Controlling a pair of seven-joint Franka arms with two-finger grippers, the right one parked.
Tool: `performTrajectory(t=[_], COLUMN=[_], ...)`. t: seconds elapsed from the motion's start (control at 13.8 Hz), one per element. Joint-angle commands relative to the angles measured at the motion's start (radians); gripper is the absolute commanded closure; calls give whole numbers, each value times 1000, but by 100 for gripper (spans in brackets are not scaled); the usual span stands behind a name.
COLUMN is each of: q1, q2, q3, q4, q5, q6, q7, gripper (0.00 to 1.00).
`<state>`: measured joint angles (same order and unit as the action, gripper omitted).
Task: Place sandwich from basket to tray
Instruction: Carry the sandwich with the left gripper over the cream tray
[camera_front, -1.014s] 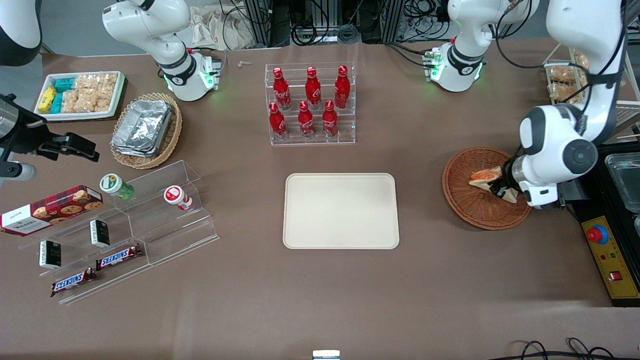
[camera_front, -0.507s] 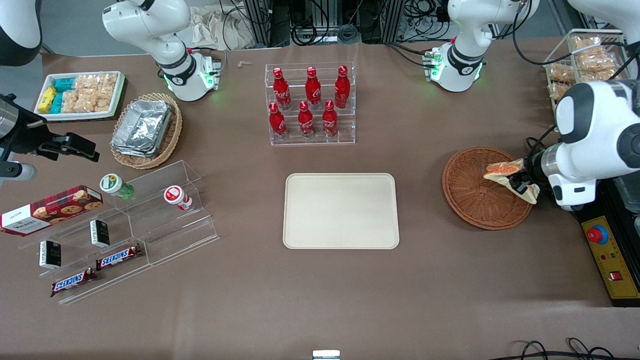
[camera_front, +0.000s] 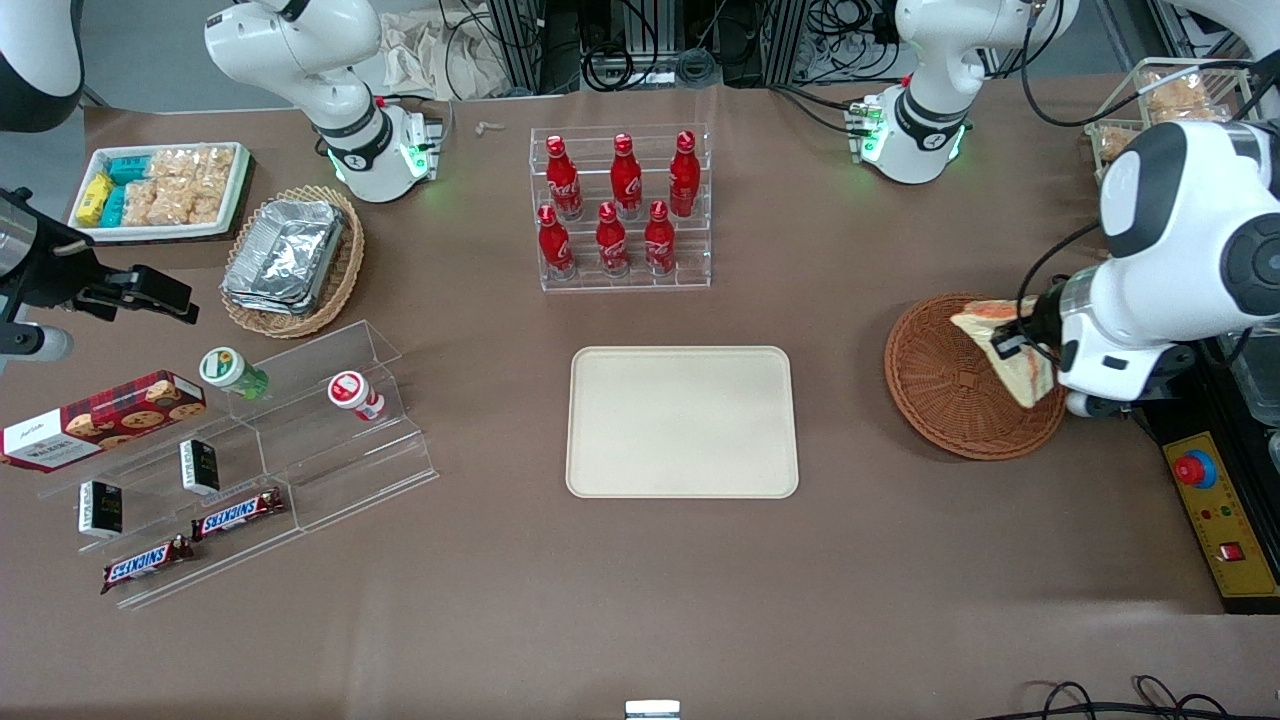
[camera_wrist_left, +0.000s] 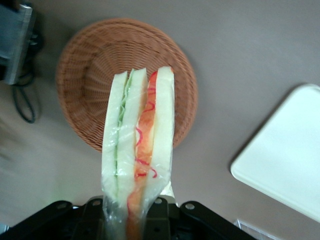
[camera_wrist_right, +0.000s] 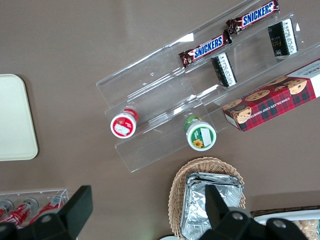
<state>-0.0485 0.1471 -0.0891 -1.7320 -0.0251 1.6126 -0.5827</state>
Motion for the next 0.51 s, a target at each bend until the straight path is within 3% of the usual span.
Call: performTrajectory(t=[0.0, 0.29, 0.43], q1=[-1, -23, -74], q2=[51, 74, 104], q3=[-69, -201, -218], q4=[55, 52, 51], q5=[-12, 59, 57], q6=[-19, 114, 196], q7=[32, 37, 29], gripper=[100, 100, 100])
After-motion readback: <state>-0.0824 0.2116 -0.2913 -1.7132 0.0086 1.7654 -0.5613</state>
